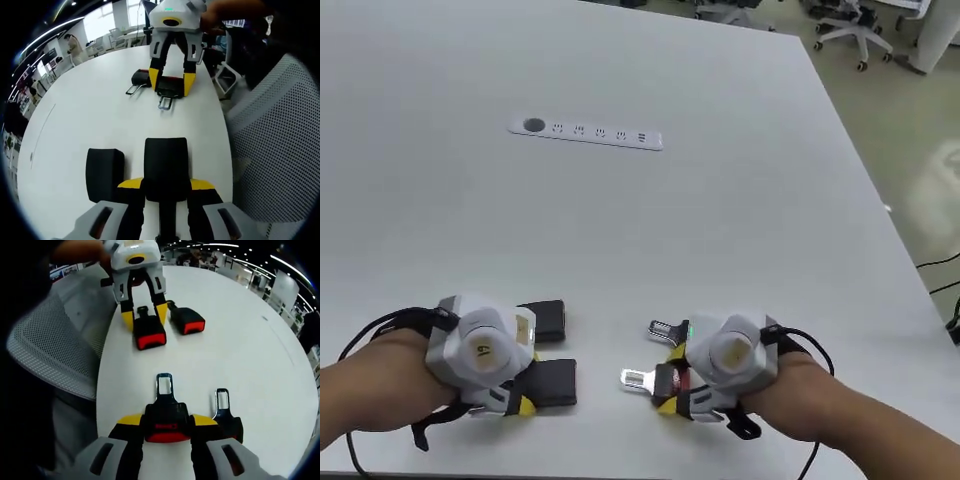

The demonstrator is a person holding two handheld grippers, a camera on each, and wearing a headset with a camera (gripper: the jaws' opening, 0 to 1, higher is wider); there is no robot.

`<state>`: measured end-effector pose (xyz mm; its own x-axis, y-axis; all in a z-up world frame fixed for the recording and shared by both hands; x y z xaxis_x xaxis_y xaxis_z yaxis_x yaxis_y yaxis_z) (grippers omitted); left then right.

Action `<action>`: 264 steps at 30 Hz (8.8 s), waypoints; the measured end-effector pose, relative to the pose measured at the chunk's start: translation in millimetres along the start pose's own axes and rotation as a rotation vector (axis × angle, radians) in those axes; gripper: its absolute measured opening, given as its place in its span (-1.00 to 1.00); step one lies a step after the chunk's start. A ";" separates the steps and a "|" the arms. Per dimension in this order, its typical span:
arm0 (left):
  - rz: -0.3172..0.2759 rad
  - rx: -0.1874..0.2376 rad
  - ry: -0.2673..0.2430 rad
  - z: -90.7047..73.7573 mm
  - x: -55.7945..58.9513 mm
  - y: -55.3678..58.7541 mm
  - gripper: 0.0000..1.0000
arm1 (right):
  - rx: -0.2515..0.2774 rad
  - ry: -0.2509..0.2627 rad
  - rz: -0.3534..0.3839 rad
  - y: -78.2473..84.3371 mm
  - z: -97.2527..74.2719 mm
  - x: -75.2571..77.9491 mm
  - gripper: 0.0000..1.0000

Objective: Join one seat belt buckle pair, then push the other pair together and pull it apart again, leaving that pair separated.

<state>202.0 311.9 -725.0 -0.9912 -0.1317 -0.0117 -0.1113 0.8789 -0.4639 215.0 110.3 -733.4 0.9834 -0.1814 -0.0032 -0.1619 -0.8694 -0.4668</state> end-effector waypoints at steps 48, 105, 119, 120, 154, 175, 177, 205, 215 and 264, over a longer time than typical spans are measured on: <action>0.043 -0.049 0.036 2.0 -2.2 -4.7 -0.33 | 0.019 -0.012 -0.094 -51.2 26.5 -20.1 -0.35; 0.079 0.005 0.061 6.8 -4.6 4.1 -0.37 | 0.059 -0.063 -0.145 -69.2 36.3 -20.7 -0.39; 0.074 0.011 0.075 4.8 -6.4 3.4 -0.38 | 0.064 -0.068 -0.134 -65.4 36.5 -21.4 -0.39; 0.073 0.013 0.074 4.9 -6.6 3.8 -0.38 | 0.066 -0.067 -0.131 -64.5 36.0 -21.2 -0.39; 0.046 0.019 0.053 3.0 -5.2 1.8 -0.34 | 0.121 -0.058 -0.046 -64.8 35.4 -20.9 -0.34; -0.075 0.065 0.015 -26.1 -4.1 -8.8 -0.32 | 0.140 -0.049 0.014 -63.7 5.6 -18.9 -0.32; -0.095 0.067 0.012 -29.5 -5.7 -10.6 -0.32 | 0.144 -0.048 0.008 -64.1 -0.2 -18.4 -0.34; -0.088 0.039 -0.089 -24.9 -75.3 5.6 -0.19 | 0.087 0.144 0.077 -1.1 -38.0 57.7 -0.30; -0.049 -0.003 -0.071 -11.1 -80.8 8.3 -0.30 | 0.045 0.102 0.144 29.0 -17.7 68.5 -0.32; 0.080 -0.093 -0.008 -3.8 -80.3 6.1 -0.34 | 0.075 -0.003 -0.021 -68.1 32.9 54.0 -0.35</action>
<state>280.7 329.6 -723.5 -0.9966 -0.0629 -0.0526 -0.0385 0.9255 -0.3767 281.8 174.9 -730.9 0.9868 -0.1619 0.0051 -0.1344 -0.8359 -0.5321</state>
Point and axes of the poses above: the centre of the closed fingertips' face, and the gripper's own axes: z roughly forward along the fingers, x roughly to its right, y roughly out of its underside, the point moved 6 cm from there along -z, roughly backward along the fingers, and after that the axes turned 3 degrees about -x, right-handed, at the moved point
